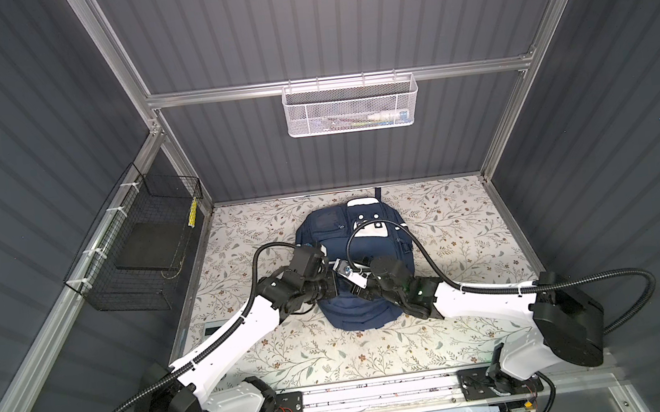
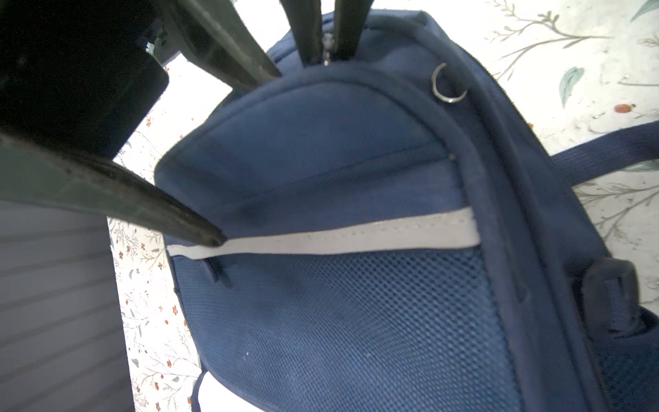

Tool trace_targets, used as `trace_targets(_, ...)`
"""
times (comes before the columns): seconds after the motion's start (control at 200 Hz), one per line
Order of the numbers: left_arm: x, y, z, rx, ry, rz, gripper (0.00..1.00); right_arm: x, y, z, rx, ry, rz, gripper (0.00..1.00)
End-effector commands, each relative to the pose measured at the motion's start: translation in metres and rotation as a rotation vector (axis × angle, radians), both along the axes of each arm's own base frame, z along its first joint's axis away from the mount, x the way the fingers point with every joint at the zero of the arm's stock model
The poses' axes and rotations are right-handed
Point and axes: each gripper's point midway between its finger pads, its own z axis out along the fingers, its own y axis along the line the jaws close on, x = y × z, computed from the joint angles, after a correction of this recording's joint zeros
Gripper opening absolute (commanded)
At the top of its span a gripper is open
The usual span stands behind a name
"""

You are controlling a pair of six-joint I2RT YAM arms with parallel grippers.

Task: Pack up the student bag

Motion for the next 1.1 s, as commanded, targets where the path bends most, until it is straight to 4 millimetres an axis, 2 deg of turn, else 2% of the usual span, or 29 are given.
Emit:
trace_targets(0.0, 0.013, -0.013, 0.022, -0.056, -0.07, -0.003, 0.0, -0.013, 0.015, -0.023, -0.093, 0.008, 0.092, 0.48)
trace_targets(0.04, 0.016, -0.006, 0.022, -0.02, -0.074, 0.01, 0.0, -0.015, 0.012, -0.03, -0.116, 0.018, 0.1, 0.38)
trace_targets(0.09, 0.021, 0.002, 0.025, 0.003, -0.088, 0.024, 0.0, -0.021, 0.008, -0.037, -0.135, 0.032, 0.126, 0.21)
trace_targets(0.16, 0.033, 0.018, 0.028, 0.007, -0.098, 0.065, 0.0, -0.035, 0.0, -0.045, -0.158, 0.062, 0.184, 0.1)
trace_targets(0.24, 0.05, 0.043, 0.03, 0.018, -0.107, 0.124, 0.0, -0.052, -0.011, -0.055, -0.188, 0.115, 0.251, 0.09)
trace_targets(0.325, 0.068, 0.068, 0.033, 0.105, -0.134, 0.173, 0.0, -0.056, -0.026, -0.058, -0.199, 0.139, 0.265, 0.09)
trace_targets(0.44, 0.095, 0.092, 0.04, 0.12, -0.153, 0.225, 0.0, -0.058, -0.039, -0.052, -0.191, 0.138, 0.288, 0.04)
trace_targets(0.525, 0.118, 0.107, 0.032, 0.165, -0.171, 0.262, 0.0, -0.054, -0.046, -0.042, -0.156, 0.146, 0.292, 0.02)
trace_targets(0.56, 0.126, 0.109, 0.027, 0.19, -0.167, 0.262, 0.0, -0.053, -0.048, -0.038, -0.138, 0.157, 0.299, 0.02)
trace_targets(0.61, 0.136, 0.108, 0.022, 0.207, -0.175, 0.256, 0.05, -0.051, -0.05, -0.034, -0.12, 0.166, 0.307, 0.02)
trace_targets(0.715, 0.149, 0.101, 0.018, 0.191, -0.191, 0.244, 0.05, -0.044, -0.054, -0.032, -0.117, 0.152, 0.293, 0.01)
trace_targets(0.76, 0.151, 0.1, 0.017, 0.185, -0.194, 0.248, 0.05, -0.039, -0.056, -0.031, -0.113, 0.148, 0.281, 0.01)
trace_targets(0.906, 0.151, 0.092, 0.019, 0.134, -0.209, 0.234, 0.19, -0.033, -0.056, -0.024, -0.091, 0.136, 0.27, 0.02)
trace_targets(1.096, 0.148, 0.096, 0.013, 0.151, -0.193, 0.24, 0.21, -0.031, -0.051, -0.022, -0.094, 0.158, 0.278, 0.03)
